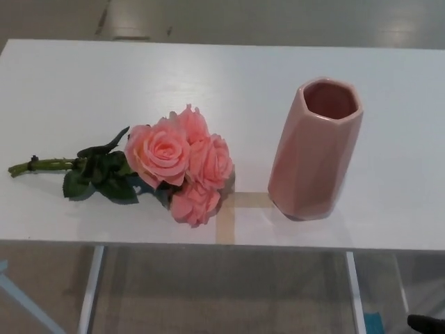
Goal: Use the left hand to pick up the rose and then lift and insert it into the pink vase.
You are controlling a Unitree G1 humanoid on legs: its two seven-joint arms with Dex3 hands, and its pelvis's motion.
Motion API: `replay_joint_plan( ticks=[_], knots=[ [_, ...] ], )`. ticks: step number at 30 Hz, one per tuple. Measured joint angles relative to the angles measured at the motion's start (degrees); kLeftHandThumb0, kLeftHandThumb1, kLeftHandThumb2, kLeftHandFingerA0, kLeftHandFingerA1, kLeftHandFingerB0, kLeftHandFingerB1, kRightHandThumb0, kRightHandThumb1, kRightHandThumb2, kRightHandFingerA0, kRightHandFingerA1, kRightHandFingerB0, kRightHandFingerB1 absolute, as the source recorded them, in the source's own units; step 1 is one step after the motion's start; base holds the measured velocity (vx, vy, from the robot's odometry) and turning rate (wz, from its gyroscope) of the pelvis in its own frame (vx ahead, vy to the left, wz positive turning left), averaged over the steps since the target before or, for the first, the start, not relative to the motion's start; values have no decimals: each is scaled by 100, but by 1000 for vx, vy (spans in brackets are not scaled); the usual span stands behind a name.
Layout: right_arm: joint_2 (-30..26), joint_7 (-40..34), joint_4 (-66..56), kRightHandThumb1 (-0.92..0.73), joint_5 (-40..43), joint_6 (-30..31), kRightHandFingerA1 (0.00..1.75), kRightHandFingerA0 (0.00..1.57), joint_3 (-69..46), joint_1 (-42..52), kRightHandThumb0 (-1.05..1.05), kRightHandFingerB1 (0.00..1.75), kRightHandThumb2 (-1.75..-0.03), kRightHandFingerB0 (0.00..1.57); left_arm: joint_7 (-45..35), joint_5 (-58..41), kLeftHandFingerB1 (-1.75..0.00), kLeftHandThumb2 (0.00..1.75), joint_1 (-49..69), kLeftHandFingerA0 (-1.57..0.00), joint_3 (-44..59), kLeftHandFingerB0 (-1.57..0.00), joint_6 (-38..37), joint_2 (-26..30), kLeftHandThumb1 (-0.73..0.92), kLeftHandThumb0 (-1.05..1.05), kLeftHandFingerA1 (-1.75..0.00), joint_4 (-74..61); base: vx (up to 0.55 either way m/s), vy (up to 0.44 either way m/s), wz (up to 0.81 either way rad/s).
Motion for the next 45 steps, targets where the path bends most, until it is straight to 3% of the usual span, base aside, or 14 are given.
replay_joint_plan(
  ticks=[6,7,8,9,13,15,24,25,27,28,31,32,39,45],
  knots=[
    [0,-6,63,-56,28,-86,52,64,4,0,-12,47,-56,54,-22,-67,-32,58,-8,-50,6,-33,-93,1,61,-11,-38,56,0,0,0],
    [0,-6,67,-56,33,-95,52,64,5,0,-13,47,-56,54,-29,-76,-47,86,-6,-31,7,-12,-99,1,42,-9,-55,64,0,0,0],
    [-1,-7,69,-56,38,-102,52,64,6,0,-13,47,-56,54,-35,-82,-47,86,-5,-31,7,-12,-103,1,42,-9,-55,69,0,0,0],
    [-1,-8,77,-56,45,-116,52,64,6,1,-13,47,-56,54,-67,-86,-28,57,-4,-34,2,-19,-111,5,56,-15,-34,87,0,0,0],
    [0,-12,95,-56,66,-159,52,64,18,3,-13,47,-56,54,-270,-82,-27,56,28,-28,-95,-15,-149,63,55,-18,-33,149,0,0,0],
    [0,-13,96,-56,73,-186,52,65,32,4,-13,47,-56,54,-427,-79,-21,68,76,0,-179,0,-204,111,29,-36,-26,113,0,0,0],
    [0,-21,96,-56,75,-197,52,65,77,0,-13,47,-56,55,-1292,-71,-7,73,992,0,-829,0,-620,288,38,-60,-5,-1557,0,0,0],
    [0,-23,96,-56,75,-197,52,66,81,1,-12,47,-56,55,-1370,-71,-27,55,1111,0,-886,-16,-651,327,44,-65,-7,-1761,0,0,0],
    [0,-25,97,-56,75,-197,52,66,89,1,-12,47,-56,55,-1514,-69,-33,54,1363,0,-999,-39,-699,414,45,-63,-24,-2177,0,0,0],
    [0,-26,96,-56,75,-197,52,66,94,0,-12,47,-56,55,-1603,-65,-44,71,1562,-8,-1076,-41,-716,499,38,-64,-27,-2509,0,0,0],
    [0,-31,96,-56,74,-197,52,66,108,0,-12,47,-56,55,-1853,-69,-44,71,1978,-8,-1247,-41,-739,757,38,-64,-27,-3268,0,0,0],
    [0,-33,96,-56,73,-197,52,66,112,0,-13,47,-56,55,-1931,-70,-38,54,2090,-41,-1287,-51,-743,830,42,-49,-37,-3476,0,0,0],
    [0,-37,95,-55,73,-198,52,66,131,-1,-13,47,-56,55,-2642,-326,-39,53,2736,-49,-1431,-50,-656,1291,42,-33,-44,-4766,0,0,0],
    [0,-43,95,-55,73,-197,52,66,145,-2,-13,47,-56,55,-3244,-740,-42,65,3278,-34,-1378,-30,-536,1640,32,-44,-49,-6001,0,0,0]
  ],
)
